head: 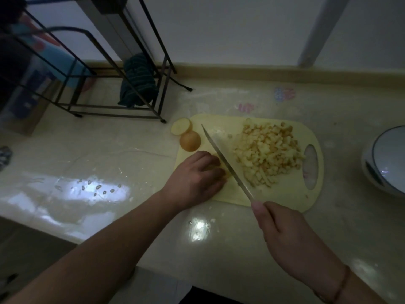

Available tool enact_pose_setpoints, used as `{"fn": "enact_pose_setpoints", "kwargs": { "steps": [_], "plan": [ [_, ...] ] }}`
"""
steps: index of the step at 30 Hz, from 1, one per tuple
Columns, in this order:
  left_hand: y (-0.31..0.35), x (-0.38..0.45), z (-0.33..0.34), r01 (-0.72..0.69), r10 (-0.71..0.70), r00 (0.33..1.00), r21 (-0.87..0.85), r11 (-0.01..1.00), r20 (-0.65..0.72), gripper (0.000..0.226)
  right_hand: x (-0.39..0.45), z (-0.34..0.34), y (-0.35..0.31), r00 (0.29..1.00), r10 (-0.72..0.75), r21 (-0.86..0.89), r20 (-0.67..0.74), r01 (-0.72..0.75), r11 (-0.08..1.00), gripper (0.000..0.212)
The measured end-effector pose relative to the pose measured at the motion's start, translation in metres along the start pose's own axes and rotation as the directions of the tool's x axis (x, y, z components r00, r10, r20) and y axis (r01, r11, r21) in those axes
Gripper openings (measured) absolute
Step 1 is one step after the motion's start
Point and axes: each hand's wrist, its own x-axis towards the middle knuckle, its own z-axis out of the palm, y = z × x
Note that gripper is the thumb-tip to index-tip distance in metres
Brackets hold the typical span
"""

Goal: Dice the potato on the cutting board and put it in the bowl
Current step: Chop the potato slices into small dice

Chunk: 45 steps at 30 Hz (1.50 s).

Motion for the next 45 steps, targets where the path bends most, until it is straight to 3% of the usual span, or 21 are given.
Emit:
{"fn": "enact_pose_setpoints", "kwargs": {
  "steps": [11,22,31,34,40,45],
  "plan": [
    [-0.007,0.001,0.002,-0.007,0.006,1.0,0.045,0.999,0.016,0.022,-0.009,0.007,0.003,0.998,-0.055,-0.054,-0.008,0.054,0.997,0.047],
    [-0.01,0.001,0.003,-0.021,0.021,1.0,-0.031,0.999,-0.009,0.017,-0.013,0.004,0.009,1.0,0.001,-0.088,-0.004,-0.002,0.996,0.067],
    [-0.009,0.001,0.003,-0.029,0.028,0.999,-0.034,0.999,-0.028,0.016,0.005,0.01,-0.003,0.999,0.03,-0.086,0.023,-0.028,0.996,0.054],
    [-0.009,0.001,0.002,-0.025,0.024,0.999,-0.031,0.999,-0.037,0.015,0.013,0.005,0.003,0.999,0.031,-0.04,0.026,-0.029,0.999,0.061],
    [-0.003,0.001,0.003,0.027,-0.029,0.998,-0.038,0.999,-0.06,0.014,0.012,-0.014,0.015,0.965,0.234,0.178,0.12,-0.252,0.951,0.059],
    [-0.001,0.0,-0.003,0.037,-0.038,0.998,-0.022,0.999,-0.054,0.017,0.009,-0.003,0.005,0.994,0.102,0.105,0.044,-0.106,0.989,0.069]
  ]
}}
